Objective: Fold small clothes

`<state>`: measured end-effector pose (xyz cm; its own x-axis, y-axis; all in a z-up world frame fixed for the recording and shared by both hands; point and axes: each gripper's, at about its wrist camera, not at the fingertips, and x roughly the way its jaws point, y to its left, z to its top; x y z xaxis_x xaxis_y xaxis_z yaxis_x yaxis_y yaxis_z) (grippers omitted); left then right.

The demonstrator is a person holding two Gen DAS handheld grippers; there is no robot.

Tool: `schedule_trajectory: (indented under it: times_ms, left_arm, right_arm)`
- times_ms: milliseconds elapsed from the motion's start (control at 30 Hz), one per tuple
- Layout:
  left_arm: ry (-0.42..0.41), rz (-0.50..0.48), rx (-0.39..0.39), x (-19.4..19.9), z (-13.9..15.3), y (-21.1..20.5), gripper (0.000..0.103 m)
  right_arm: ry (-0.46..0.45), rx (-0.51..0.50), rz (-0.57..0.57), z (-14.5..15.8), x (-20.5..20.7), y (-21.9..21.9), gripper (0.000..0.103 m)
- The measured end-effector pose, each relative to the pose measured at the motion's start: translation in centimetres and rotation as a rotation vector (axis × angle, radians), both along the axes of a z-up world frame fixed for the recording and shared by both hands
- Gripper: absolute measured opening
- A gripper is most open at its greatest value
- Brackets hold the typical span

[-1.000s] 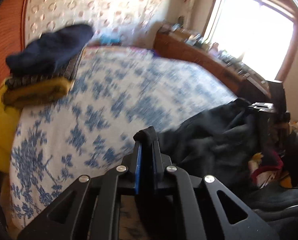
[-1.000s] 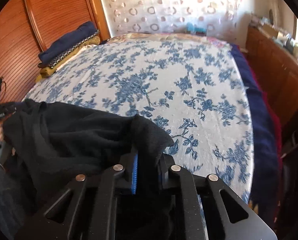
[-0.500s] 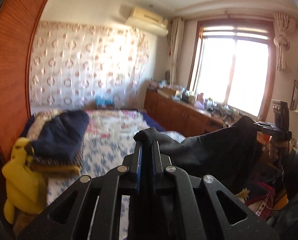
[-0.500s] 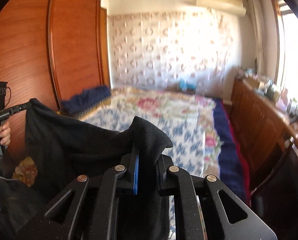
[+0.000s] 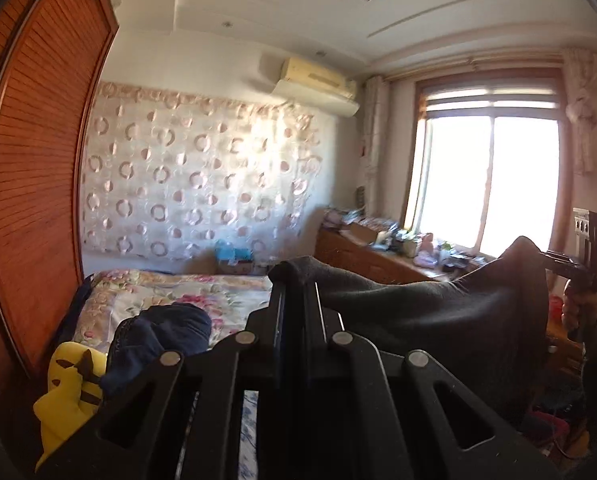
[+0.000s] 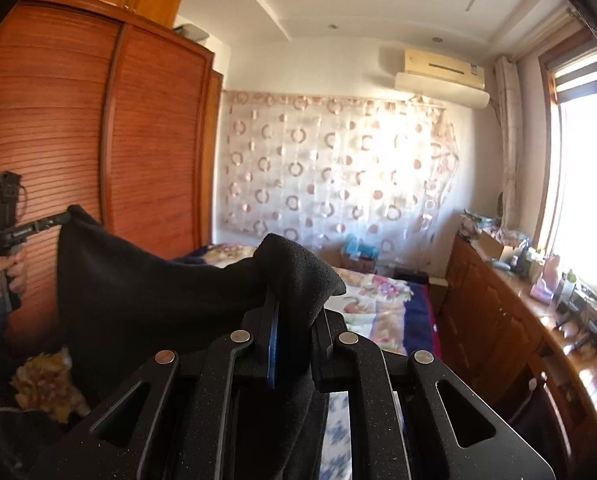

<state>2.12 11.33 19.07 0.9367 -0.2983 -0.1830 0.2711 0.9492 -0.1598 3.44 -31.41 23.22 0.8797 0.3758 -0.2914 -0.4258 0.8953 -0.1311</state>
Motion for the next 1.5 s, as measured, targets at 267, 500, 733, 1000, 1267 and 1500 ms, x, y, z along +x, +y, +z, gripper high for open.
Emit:
schedule_trajectory:
  times_ms: [267,500,733,1000,1267,1500]
  left_arm:
    - [0.261,0.13,0.144,17.3,-8.5,-0.2,0.025]
    - [0.417,0.019,0.198,16.6,-16.7,-2.1,0.047]
    - [0.45,-0.047,0.197,12.9,-19.1,-5.5,0.051]
    - [0.539,-0.1,0.188,12.3,-23.2,-7.5,0.051]
    - [0.592,-0.093,0.22,12.4,-25.9,-8.8,0.051]
    - [0.616,-0.076,0.263,12.5,-27.7,-9.3,0.052]
  right_arm:
    - [0.193,-0.182,-0.23,-8.7,20.7,4.1,0.042]
    - [0.348,-0.148,-0.243,-17.1,23.1,2.8,0.049]
    - [0.434,-0.109,-0.183,-21.9,18.8,1.0,0.062]
    - [0.538,-0.042,-0.114,-27.4,15.4,0.9,0.074]
    - [0.562,-0.045,-0.124,-29.6,13.9,1.2,0.074]
    - [0.558,-0.075,-0.157,-31.3,13.4,1.6,0.074]
